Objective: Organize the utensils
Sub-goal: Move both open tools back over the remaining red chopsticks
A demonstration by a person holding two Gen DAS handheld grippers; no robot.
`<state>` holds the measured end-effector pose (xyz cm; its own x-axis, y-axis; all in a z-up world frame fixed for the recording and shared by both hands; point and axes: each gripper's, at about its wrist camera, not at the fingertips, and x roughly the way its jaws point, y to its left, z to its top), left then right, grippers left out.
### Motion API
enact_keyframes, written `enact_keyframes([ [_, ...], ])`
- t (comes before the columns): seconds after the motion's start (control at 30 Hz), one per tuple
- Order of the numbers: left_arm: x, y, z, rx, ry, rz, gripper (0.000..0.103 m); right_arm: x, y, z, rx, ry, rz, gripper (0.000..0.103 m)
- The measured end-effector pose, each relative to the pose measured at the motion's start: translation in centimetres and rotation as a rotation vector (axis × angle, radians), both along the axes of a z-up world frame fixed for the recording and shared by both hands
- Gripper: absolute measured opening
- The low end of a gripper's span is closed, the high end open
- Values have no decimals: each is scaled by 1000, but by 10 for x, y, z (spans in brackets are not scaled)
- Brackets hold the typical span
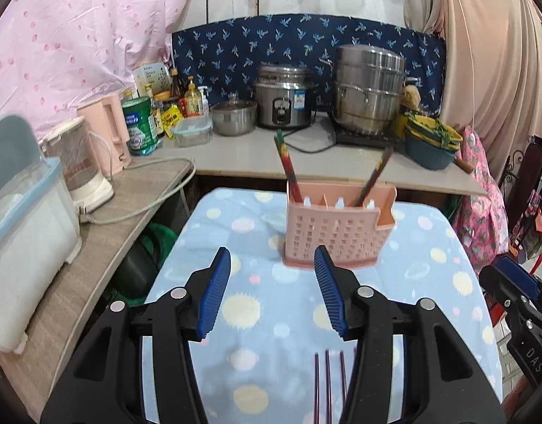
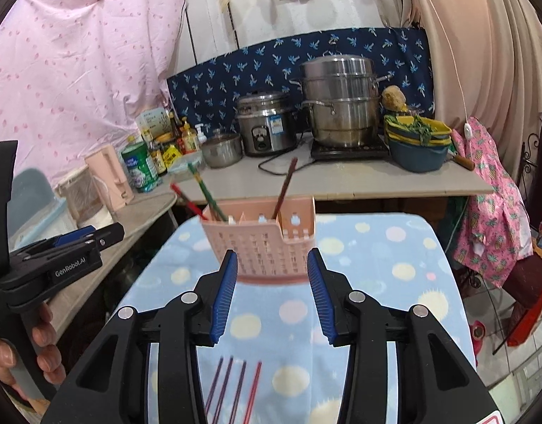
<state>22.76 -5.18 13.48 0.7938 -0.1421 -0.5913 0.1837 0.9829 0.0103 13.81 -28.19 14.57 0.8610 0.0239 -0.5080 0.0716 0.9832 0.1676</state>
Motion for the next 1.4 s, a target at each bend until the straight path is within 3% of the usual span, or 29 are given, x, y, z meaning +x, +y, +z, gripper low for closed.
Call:
enact_keyframes([
  [0.4, -70, 23, -73, 21, 146, -7, 47, -84, 27, -74, -18, 152, 25, 40],
  [0.77, -125, 34, -135, 65, 259, -32, 47, -133, 57, -147, -3, 320, 61, 40],
  [1.23, -162, 41, -169, 78, 334, -63, 51, -148, 82, -180, -4, 392, 108, 40],
  [1.4, -166, 42, -170, 82, 337, -72, 51, -144, 87, -184, -7, 397, 117, 33],
])
